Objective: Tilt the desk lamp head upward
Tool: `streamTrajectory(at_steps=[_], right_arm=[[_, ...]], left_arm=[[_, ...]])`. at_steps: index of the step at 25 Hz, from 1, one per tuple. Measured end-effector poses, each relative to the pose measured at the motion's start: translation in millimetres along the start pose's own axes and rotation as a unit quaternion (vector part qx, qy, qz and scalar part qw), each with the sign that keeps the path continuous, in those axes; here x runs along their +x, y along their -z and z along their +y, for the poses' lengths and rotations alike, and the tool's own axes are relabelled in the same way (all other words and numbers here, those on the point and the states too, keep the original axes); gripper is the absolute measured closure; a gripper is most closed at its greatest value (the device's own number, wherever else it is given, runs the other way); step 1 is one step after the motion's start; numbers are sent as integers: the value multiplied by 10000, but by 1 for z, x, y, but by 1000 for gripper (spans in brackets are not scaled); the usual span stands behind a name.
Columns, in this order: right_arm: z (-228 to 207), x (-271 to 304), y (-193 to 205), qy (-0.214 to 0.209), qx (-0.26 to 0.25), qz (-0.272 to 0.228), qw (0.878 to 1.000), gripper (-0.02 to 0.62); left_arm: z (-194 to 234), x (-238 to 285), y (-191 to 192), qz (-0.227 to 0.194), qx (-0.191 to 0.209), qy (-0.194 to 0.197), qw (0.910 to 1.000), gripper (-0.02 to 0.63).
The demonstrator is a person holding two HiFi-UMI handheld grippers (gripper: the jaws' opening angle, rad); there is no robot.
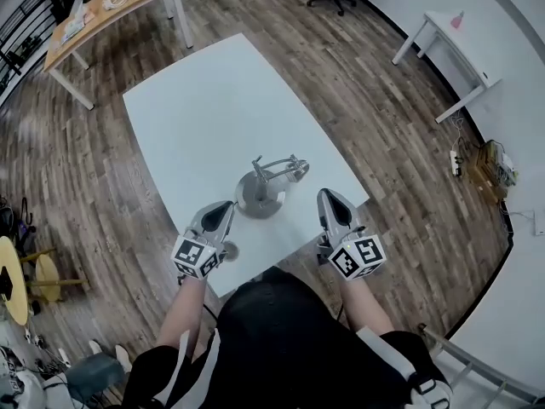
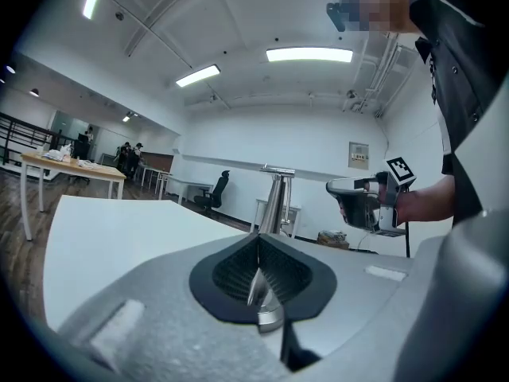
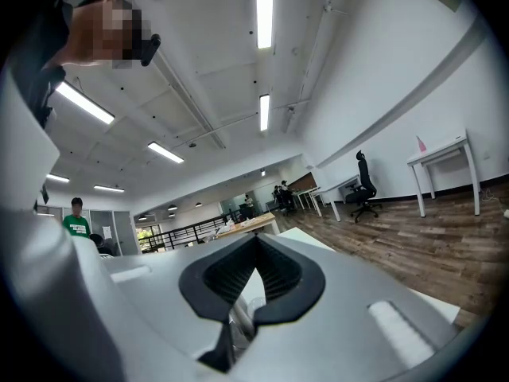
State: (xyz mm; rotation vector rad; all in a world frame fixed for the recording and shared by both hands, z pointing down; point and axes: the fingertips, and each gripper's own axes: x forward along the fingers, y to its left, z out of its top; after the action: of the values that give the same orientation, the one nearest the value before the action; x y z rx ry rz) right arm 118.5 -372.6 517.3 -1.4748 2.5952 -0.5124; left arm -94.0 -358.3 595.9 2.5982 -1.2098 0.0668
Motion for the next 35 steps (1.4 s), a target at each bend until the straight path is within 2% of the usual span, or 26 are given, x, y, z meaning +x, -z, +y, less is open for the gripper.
streamTrajectory(at_steps=[4,10,14,18,22,27,35], right_arm=[[-3,5,11,-39,45,189,9998,592],[-9,8,22,6,177,381,9991,592],[-15,10,28,44,219,476,9986,592],[-20,9,33,20,227,554,9982,592],[-12,10,33,-193,208,521,9982,592],[2,17,36,-522,222,575,9967,592],[6,27,41,-665,318,705,9948,592]], left_arm=[[0,15,18,245,39,103,9996,603],[0,38,50,782,293,282,9961,545],[-4,52,71,1253,606,491,9890,478],[-6,63,91,1547,1017,654,9805,426],[-1,71,104,1734,1041,636,9773,362],[1,76,117,1952,1105,723,9718,354],[-4,79,123,2070,1149,781,9684,356]])
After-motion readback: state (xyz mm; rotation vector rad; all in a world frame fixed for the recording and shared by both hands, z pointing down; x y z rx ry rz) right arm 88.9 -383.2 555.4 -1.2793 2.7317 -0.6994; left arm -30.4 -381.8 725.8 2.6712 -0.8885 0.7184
